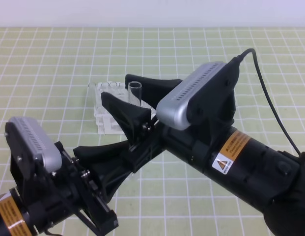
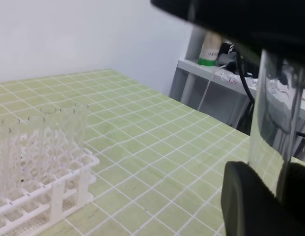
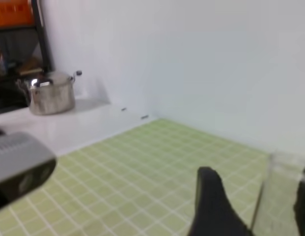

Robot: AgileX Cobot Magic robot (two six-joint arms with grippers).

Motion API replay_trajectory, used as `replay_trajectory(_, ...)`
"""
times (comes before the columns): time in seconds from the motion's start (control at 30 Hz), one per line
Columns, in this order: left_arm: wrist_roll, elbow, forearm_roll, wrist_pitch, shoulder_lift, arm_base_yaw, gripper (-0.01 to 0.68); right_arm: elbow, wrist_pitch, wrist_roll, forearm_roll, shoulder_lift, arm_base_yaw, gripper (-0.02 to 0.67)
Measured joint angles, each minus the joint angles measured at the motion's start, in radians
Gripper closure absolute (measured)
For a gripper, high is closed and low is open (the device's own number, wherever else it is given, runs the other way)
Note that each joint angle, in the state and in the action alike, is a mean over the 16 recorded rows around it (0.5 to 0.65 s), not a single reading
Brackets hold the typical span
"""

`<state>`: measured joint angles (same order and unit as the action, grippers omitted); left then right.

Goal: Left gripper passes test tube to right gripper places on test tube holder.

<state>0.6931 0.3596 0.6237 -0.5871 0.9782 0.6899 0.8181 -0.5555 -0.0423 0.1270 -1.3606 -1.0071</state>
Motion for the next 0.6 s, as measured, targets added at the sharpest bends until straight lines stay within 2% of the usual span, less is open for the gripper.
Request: replay_trajectory(0.6, -0.063, 0.0, -0.045, 0.022, -0.001, 0.0, 0.639, 0.0, 0.0, 0.002, 0.038, 0.018, 0.001, 0.32)
